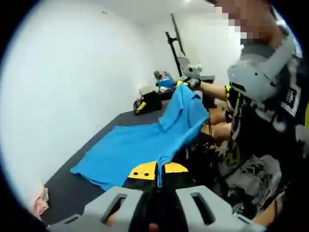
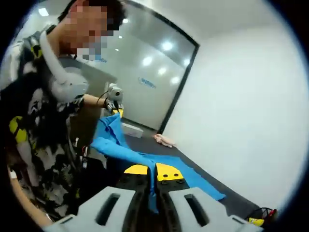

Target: Spread out the cloth and fold it

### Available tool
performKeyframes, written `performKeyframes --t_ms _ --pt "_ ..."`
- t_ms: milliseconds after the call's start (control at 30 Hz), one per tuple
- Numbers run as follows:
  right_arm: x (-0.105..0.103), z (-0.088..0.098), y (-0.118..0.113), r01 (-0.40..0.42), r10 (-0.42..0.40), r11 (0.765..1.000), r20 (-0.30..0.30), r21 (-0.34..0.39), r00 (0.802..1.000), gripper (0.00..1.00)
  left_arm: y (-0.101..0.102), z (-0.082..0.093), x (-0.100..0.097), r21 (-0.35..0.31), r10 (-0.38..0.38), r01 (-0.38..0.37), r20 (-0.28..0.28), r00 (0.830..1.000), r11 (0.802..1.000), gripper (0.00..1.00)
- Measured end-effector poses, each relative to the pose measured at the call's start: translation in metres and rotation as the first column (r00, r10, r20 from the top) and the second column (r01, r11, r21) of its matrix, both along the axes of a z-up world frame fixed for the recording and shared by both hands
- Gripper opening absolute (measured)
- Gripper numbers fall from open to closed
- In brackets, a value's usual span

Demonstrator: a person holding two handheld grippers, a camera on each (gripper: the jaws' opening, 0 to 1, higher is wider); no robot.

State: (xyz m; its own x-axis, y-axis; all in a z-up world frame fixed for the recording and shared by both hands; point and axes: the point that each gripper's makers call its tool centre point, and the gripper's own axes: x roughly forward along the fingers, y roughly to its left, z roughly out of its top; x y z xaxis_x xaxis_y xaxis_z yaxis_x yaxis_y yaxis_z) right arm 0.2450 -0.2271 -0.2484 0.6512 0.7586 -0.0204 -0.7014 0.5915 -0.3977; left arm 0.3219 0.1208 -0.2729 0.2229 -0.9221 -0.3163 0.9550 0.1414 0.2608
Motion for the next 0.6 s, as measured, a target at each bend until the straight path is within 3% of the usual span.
performKeyframes --t_ms 67,133,200,300,333,367,433,467,533,567,600 --pt "0.023 0.001 -0.003 0.009 -0.009 1.000 -0.018 0.001 1.000 0.01 -0.005 0.003 0.024 0.004 0.023 -0.023 -0.033 0.999 1.000 0.00" --pt "0.054 0.004 -0.012 0.036 -0.034 0.999 -0.060 0.019 0.998 0.01 -0.010 0.002 0.053 0.033 0.044 -0.040 -0.127 0.991 0.999 0.00" --pt "0.094 0.007 -0.023 0.072 -0.066 0.996 -0.116 0.046 0.991 0.01 -0.015 0.003 0.093 0.040 0.101 -0.094 -0.225 0.969 0.995 0.00" --pt "0.145 0.004 -0.040 0.122 -0.114 0.992 -0.167 0.039 0.979 0.01 -0.023 0.001 0.160 0.034 0.160 -0.157 -0.305 0.939 0.987 0.00" --pt "0.166 0.004 -0.043 0.116 -0.105 0.992 -0.172 0.052 0.979 0.02 -0.028 0.003 0.176 0.010 0.160 -0.164 -0.302 0.940 0.986 0.00" --pt "0.179 0.001 -0.044 0.120 -0.107 0.991 -0.189 0.056 0.976 0.02 -0.033 -0.001 0.198 0.013 0.164 -0.170 -0.331 0.929 0.985 0.00" --pt "0.214 -0.011 -0.052 0.136 -0.121 0.989 -0.219 0.054 0.968 0.02 -0.041 -0.014 0.237 0.033 0.195 -0.197 -0.364 0.911 0.980 0.00" --pt "0.228 -0.022 -0.056 0.154 -0.137 0.987 -0.267 0.046 0.954 0.02 -0.045 -0.021 0.250 0.040 0.199 -0.200 -0.395 0.897 0.979 0.00" --pt "0.264 -0.050 -0.067 0.192 -0.170 0.981 -0.338 0.031 0.926 0.01 -0.058 -0.051 0.296 0.079 0.251 -0.240 -0.420 0.872 0.967 0.00" --pt "0.291 -0.074 -0.081 0.239 -0.222 0.971 -0.373 -0.002 0.901 0.01 -0.062 -0.063 0.310 0.102 0.267 -0.247 -0.433 0.861 0.964 0.00" --pt "0.303 -0.084 -0.084 0.251 -0.227 0.968 -0.396 0.009 0.890 0.01 -0.068 -0.077 0.328 0.106 0.290 -0.272 -0.463 0.838 0.956 0.00"
